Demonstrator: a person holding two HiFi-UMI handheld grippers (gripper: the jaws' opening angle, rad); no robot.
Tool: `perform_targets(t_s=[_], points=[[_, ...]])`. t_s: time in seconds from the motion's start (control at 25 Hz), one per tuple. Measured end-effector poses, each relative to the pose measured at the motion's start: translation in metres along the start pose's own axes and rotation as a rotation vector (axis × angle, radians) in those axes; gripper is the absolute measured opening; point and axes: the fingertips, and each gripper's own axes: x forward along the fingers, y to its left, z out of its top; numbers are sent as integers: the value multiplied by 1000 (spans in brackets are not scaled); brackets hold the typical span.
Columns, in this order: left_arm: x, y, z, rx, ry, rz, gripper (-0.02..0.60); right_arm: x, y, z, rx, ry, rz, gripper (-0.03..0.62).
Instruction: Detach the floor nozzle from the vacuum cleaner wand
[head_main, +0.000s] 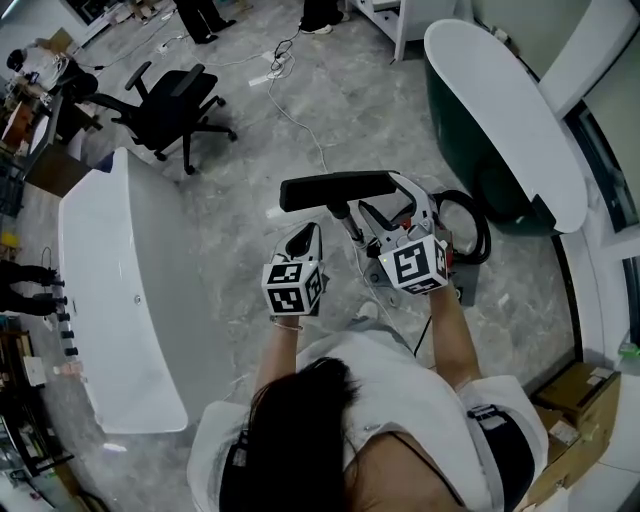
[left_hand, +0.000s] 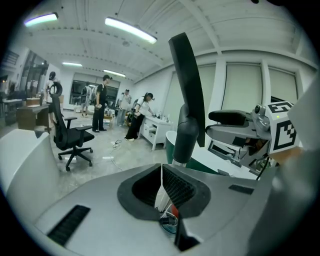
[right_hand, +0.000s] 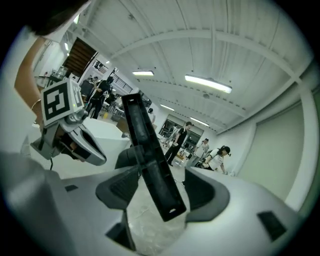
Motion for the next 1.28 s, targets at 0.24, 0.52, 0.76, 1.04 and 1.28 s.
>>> perform_targets(t_s=[0.24, 0.52, 0.76, 1.04, 1.28], points=[[8, -8, -2, 11, 3, -3, 6, 9, 0, -12, -109, 31, 31, 293], [13, -15, -3, 21, -10, -12, 6, 23, 5, -11, -273, 28, 80, 296], [21, -19, 2, 69, -16, -20, 6, 37, 13, -10, -395, 25, 123, 295], [30, -25, 5, 113, -24, -37, 6, 59, 22, -14, -488, 18, 200, 298], [29, -24, 6, 102, -31, -44, 6, 69, 25, -14, -474, 12, 196, 298]])
